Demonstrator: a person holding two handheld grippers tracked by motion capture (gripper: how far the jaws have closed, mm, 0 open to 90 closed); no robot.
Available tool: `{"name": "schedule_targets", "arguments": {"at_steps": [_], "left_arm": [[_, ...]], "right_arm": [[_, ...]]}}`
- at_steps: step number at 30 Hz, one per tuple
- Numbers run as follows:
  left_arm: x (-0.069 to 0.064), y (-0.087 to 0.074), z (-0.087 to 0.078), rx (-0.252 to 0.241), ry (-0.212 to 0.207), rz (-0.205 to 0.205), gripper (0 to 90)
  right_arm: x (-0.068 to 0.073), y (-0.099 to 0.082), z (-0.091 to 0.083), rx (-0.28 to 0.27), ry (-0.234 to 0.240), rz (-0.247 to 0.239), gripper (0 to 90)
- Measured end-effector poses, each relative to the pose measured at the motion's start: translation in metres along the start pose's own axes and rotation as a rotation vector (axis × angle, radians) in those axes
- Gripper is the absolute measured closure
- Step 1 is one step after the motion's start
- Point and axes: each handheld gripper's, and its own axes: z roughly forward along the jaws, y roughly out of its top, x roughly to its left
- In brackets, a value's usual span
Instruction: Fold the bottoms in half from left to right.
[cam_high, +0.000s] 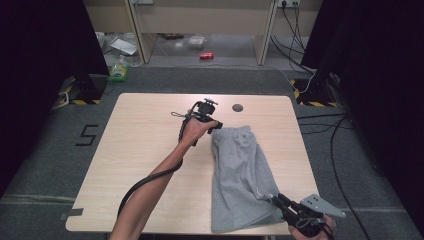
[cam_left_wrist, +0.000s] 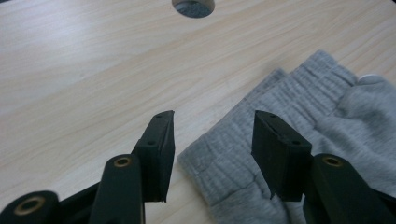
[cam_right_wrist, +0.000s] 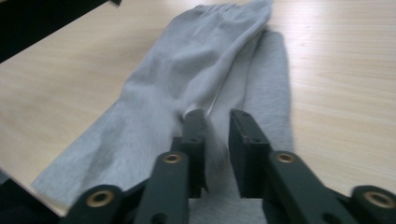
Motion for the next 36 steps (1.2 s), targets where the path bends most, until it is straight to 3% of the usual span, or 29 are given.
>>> {"name": "schedule_targets", "arguments": {"at_steps": [6, 11, 15, 17, 22, 25, 29, 33, 36], "left_arm": [[0.006, -0.008, 0.005, 0.015, 0.006, -0.014, 45.0], [0.005, -0.014, 0.009, 0.017, -0.004, -0.017, 43.3], [0.008, -0.018, 0.012, 0.020, -0.006, -0.028, 42.1], [0.009, -0.019, 0.012, 0.021, -0.009, -0.031, 41.8], [0.011, -0.021, 0.012, 0.017, -0.010, -0.034, 41.2], [0.012, -0.021, 0.012, 0.015, -0.013, -0.038, 40.5], [0.014, -0.022, 0.012, 0.011, -0.011, -0.035, 40.0], [0.016, -0.023, 0.010, 0.009, -0.005, -0.028, 40.2], [0.015, -0.023, 0.010, 0.008, 0.004, -0.023, 40.2]], "right_arm": [[0.000, 0.018, 0.007, -0.003, -0.005, -0.026, 64.6], [-0.003, 0.035, 0.050, 0.075, 0.009, -0.052, 61.3], [-0.007, 0.042, 0.085, 0.141, 0.022, -0.047, 59.2], [-0.008, 0.044, 0.099, 0.177, 0.007, -0.040, 57.4], [-0.019, 0.048, 0.123, 0.231, -0.019, -0.022, 57.2], [-0.028, 0.050, 0.135, 0.259, -0.024, 0.001, 62.5], [-0.036, 0.053, 0.137, 0.242, 0.012, 0.011, 84.6], [-0.045, 0.062, 0.121, 0.209, -0.001, 0.014, 87.5], [-0.058, 0.065, 0.113, 0.209, -0.052, 0.007, 89.1]]}}
